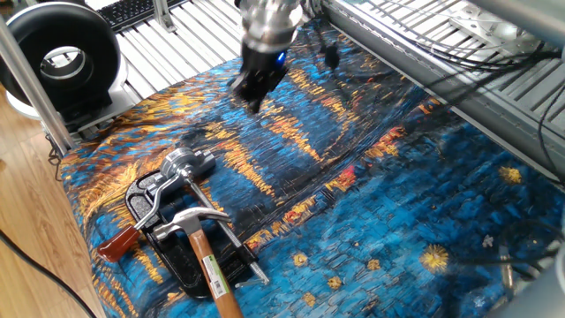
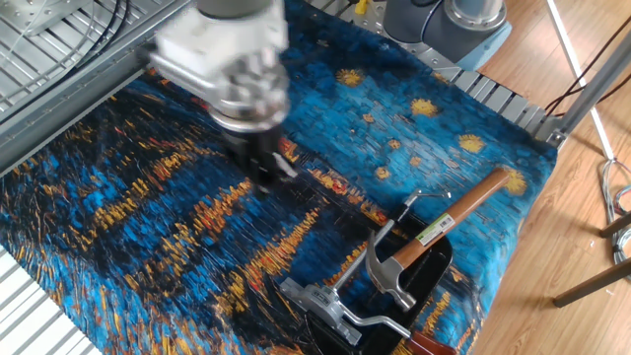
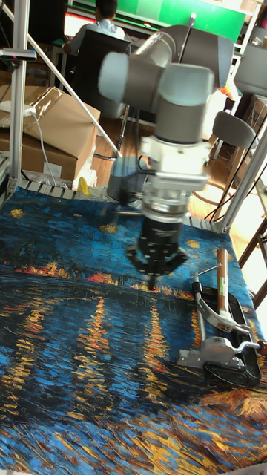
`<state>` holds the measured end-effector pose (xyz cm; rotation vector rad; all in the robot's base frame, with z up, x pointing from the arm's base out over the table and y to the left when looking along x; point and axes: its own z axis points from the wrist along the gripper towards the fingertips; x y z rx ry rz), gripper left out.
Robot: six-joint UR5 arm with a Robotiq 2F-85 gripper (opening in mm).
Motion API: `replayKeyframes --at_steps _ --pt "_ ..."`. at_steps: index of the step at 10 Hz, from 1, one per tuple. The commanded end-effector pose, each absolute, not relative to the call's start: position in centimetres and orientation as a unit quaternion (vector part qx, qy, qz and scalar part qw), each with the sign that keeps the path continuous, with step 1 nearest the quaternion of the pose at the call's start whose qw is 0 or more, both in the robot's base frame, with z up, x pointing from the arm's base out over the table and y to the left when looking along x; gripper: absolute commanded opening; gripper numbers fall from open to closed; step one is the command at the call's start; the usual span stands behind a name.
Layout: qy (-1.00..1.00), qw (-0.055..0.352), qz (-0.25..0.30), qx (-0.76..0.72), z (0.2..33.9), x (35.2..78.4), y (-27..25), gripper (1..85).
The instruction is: Push down the lever
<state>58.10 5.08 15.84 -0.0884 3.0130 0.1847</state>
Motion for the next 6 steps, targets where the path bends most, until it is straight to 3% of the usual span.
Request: replayKeyframes --at_steps 1,3,6 --pt "0.994 0.076 0.04 -0.066 16.1 60.4 -2.4 1.7" --pt "0.994 0.082 0.0 -0.066 15.6 60.9 -5.1 1.7" --pt "0.996 0.083 0.002 -0.011 16.9 60.3 -2.7 1.7"
